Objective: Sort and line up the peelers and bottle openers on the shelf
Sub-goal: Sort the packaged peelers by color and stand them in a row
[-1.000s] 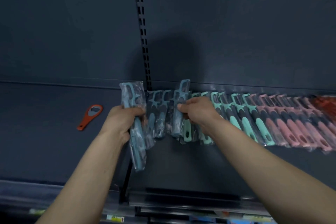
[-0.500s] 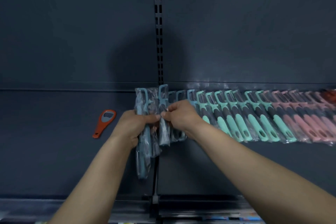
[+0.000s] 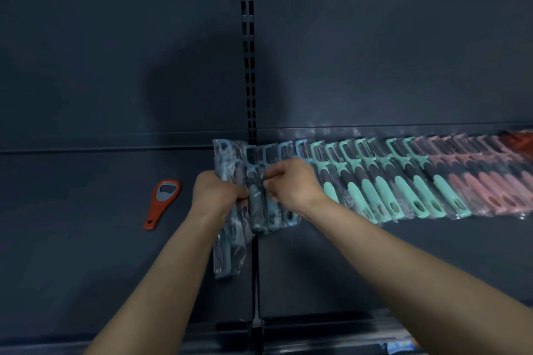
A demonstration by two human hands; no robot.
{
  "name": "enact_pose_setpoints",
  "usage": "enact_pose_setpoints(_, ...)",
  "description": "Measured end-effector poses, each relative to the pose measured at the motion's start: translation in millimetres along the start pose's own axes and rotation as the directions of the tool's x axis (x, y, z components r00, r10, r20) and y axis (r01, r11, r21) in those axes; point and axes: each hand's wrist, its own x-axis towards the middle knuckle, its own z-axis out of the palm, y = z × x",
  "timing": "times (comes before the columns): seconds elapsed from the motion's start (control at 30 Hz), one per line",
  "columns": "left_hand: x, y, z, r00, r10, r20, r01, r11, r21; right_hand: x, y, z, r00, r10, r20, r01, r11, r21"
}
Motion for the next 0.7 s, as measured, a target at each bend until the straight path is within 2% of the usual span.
enact_pose_setpoints(0.17,8.1,1.5,4.8,1.000,0.022,-0.013,-0.021,0.995,0.096,-2.3,6.9,-12.0,0.996,-0.057,-0.071,0.053,0.997,-0.053)
enact_pose_setpoints(0.5,17.6,5.6,5.1,0.997,0.068,-0.027,-0.062,0.981,0.184,-5.4,11.0,-24.7,0.976,-0.212,-0.047,0.189,0.936,-0.297)
enact_pose_setpoints(0.7,17.1,6.1,7.1,0.997,0.062,0.041,-0.071,0.956,0.284,-9.2,14.1,-29.7,0.971,-0.238,-0.031,0.217,0.925,-0.311)
